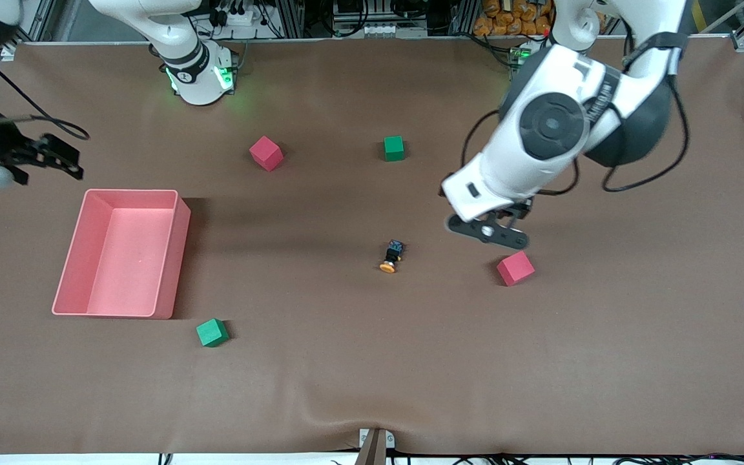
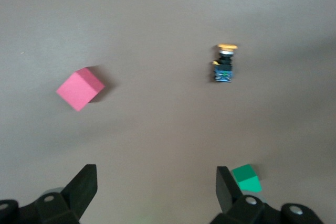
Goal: Place and upright button with both arms
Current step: 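Withdraw the right gripper while the left gripper reaches the button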
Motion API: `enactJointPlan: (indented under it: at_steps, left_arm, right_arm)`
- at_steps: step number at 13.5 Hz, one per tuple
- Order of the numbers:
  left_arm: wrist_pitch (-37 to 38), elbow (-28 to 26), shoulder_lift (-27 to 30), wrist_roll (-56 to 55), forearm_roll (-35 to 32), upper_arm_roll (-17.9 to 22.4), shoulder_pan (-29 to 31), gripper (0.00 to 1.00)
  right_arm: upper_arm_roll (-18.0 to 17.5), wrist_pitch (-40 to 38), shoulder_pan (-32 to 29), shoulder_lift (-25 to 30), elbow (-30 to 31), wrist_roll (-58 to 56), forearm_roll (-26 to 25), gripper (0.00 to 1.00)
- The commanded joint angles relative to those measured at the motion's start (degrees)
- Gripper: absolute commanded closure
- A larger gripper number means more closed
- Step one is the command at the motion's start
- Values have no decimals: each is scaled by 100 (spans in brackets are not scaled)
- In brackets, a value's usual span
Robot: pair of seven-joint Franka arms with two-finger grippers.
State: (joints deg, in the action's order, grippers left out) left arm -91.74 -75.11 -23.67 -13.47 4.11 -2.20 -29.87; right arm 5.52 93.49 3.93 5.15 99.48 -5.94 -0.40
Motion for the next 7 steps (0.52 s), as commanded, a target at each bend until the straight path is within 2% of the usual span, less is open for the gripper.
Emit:
enactJointPlan:
  at_steps: [1,6,7]
  left_arm:
    - [-106,172,-216,-173,-51,79,-256,0]
    - [-879,699,-1164,-156,-77,105,-388,0]
    - [-1037,734,-1323,-112,-94,105,-388,0]
  right_arm:
    - [-87,-347,-129,-181,-490,399,-119,0]
    - [-139,-893,-392,-313,-912,577,-4,0]
    - [-279,-911,-532,-304,-939,585,22,0]
